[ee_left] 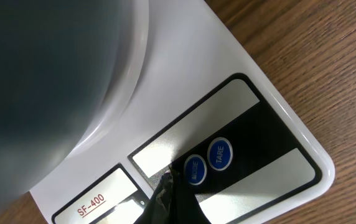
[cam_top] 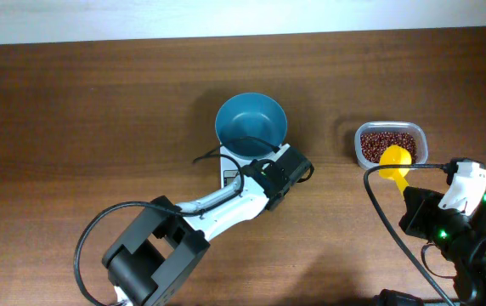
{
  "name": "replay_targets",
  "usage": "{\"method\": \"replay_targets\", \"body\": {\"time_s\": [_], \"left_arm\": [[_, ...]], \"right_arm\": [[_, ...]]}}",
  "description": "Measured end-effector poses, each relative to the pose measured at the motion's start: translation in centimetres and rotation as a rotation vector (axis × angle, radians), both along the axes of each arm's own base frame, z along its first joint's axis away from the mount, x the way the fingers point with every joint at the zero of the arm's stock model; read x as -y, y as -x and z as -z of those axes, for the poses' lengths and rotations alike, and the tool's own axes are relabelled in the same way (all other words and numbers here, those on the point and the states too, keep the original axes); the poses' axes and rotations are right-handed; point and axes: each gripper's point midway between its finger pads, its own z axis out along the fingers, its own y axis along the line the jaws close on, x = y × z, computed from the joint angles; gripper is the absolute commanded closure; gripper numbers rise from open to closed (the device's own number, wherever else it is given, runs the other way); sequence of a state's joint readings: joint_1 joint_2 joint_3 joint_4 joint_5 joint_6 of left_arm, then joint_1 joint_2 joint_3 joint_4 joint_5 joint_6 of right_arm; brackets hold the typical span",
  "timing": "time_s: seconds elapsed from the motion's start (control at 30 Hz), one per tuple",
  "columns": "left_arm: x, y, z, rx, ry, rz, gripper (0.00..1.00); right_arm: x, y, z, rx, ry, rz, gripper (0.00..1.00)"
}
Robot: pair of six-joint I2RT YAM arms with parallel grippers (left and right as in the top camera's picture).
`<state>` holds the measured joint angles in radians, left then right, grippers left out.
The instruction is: Scoop item into bowl and weigh 50g on scale
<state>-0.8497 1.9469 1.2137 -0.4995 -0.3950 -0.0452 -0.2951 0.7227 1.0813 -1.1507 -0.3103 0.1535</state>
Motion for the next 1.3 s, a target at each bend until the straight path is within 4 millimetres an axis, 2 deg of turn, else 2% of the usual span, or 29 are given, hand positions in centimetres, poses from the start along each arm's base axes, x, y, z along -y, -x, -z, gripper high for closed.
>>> {"method": "replay_targets", "body": {"time_s": [0.3,0.43,0.53,0.7,0.97,1.1,1.13,1.2,1.3], "left_arm": [[0.1,0.1,0.0,0.000,-0.002,0.003,1.00],[-0.1,1.0,-0.2,-0.030,-0.032,0.016,1.00],[-0.1,1.8,-1.0,-0.036,-0.038,0.032,1.00],[-0.2,2.8,-5.8,0.004,0.013,0.050,1.00],[-2.3,4.2,-14.7,0.106,0.162,0.006,1.00],[-5.3,3.1,-18.2,0.175,0.253,-0.111,1.00],[-7.0,2.2,-19.2,0.205,0.283,-0.184,1.00],[-9.6,1.1,-20.4,0.241,0.317,-0.288,0.94],[-13.6,0.0,-21.0,0.269,0.335,-0.447,0.87]], "right_arm": [[0.0,-0.1,-0.1,0.006,0.001,0.000,0.96],[0.0,-0.2,-0.2,0.009,0.003,0.000,0.96],[0.1,-0.3,-0.3,0.017,0.005,0.000,0.96],[0.1,-0.5,-0.5,0.029,0.008,0.001,0.96],[0.2,-0.6,-0.6,0.035,0.010,0.001,0.96],[0.2,-0.6,-0.6,0.034,0.010,0.000,0.96],[0.1,-0.5,-0.5,0.029,0.008,-0.001,0.96],[0.0,-0.5,-0.2,0.014,0.004,-0.007,0.96],[-0.2,-0.8,0.7,-0.037,-0.019,-0.019,0.96]]}}
